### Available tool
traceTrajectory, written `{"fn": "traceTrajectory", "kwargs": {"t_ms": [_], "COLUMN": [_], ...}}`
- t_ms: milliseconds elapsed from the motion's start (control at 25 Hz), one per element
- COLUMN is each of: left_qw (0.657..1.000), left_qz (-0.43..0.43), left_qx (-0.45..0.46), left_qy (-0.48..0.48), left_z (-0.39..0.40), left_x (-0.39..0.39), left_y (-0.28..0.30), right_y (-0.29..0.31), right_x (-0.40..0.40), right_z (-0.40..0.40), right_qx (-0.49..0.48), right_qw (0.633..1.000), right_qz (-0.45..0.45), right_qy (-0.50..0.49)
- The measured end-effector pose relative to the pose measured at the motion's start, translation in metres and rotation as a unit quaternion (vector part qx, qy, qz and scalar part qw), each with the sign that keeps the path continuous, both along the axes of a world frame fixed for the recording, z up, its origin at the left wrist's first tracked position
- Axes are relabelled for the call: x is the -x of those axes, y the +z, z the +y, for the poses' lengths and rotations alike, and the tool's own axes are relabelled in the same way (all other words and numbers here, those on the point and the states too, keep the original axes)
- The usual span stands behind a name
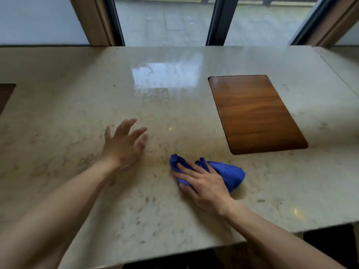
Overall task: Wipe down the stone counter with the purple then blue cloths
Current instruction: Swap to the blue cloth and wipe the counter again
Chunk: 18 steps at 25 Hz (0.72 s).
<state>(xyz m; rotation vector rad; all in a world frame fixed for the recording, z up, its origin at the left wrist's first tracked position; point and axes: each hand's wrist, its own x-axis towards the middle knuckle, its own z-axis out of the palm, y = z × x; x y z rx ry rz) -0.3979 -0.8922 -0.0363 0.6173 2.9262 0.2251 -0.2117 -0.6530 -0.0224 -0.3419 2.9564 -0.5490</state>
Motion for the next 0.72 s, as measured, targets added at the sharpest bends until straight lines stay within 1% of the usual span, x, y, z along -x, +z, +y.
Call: {"fn": "traceTrajectory", "kwargs": {"t_ms": [80,160,240,320,400,480,560,640,720], "left_qw": [0.999,0.997,0.998,0.999,0.999,0.999,0.997,0.994,0.995], "left_qz": [-0.024,-0.031,-0.039,-0.039,-0.028,-0.016,-0.015,-0.014,0.008], "left_qx": [0.039,0.064,0.043,0.001,-0.015,-0.012,0.003,0.028,0.036], "left_qy": [-0.007,-0.009,0.01,0.033,0.038,0.044,0.079,0.101,0.09], "left_z": [-0.026,-0.04,-0.042,-0.037,-0.034,-0.034,-0.042,-0.05,-0.059], "left_x": [-0.018,-0.026,-0.02,-0.008,0.007,0.028,0.054,0.07,0.075], "left_y": [0.002,0.0,-0.001,-0.002,-0.007,-0.011,-0.014,-0.02,-0.033], "right_y": [-0.001,-0.007,-0.013,-0.017,-0.019,-0.023,-0.031,-0.034,-0.033], "right_x": [-0.039,-0.073,-0.093,-0.101,-0.101,-0.099,-0.089,-0.066,-0.022], "right_z": [-0.015,-0.025,-0.035,-0.045,-0.052,-0.058,-0.068,-0.082,-0.096], "right_qx": [-0.017,-0.014,-0.019,-0.036,-0.04,-0.052,-0.05,-0.057,-0.061], "right_qw": [0.999,0.998,0.997,0.995,0.993,0.987,0.981,0.973,0.966], "right_qz": [0.041,0.062,0.066,0.071,0.082,0.106,0.119,0.122,0.108], "right_qy": [-0.003,-0.016,-0.04,-0.059,-0.078,-0.108,-0.147,-0.19,-0.227]}}
